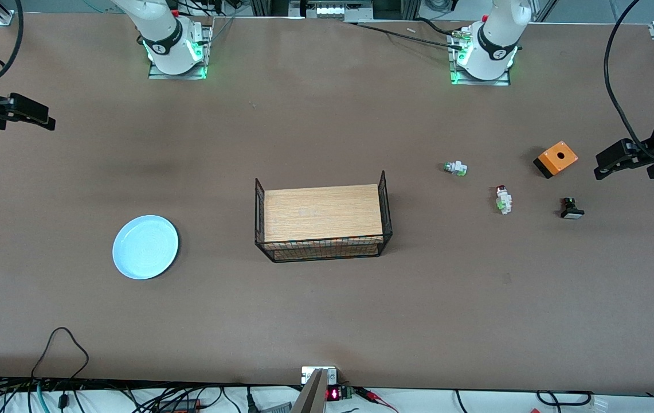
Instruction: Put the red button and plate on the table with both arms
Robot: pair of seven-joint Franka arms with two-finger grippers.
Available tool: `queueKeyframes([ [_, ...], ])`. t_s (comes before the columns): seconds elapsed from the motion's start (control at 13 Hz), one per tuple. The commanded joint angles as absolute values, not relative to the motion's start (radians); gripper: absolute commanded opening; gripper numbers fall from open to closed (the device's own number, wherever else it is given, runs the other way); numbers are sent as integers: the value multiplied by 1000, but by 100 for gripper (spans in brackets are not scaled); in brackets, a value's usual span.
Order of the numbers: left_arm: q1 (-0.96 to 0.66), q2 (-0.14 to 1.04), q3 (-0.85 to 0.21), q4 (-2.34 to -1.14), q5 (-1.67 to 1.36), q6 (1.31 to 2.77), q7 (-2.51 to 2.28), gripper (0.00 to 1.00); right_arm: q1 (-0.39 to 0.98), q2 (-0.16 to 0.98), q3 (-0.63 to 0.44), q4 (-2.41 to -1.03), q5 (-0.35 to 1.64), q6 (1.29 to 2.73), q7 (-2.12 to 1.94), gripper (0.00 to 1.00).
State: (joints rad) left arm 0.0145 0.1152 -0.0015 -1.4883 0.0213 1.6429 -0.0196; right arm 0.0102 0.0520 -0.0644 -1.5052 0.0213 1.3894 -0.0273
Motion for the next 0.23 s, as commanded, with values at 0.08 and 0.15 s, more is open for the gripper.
queueKeyframes([
  [0.08, 15, 91, -2, -1513, 6, 1646, -20, 100, -17, 58, -63, -1499, 26, 1382, -37, 100],
  [0.15, 15, 91, -2, -1513, 6, 1646, -20, 100, -17, 78, -61, -1497, 29, 1382, -38, 100],
])
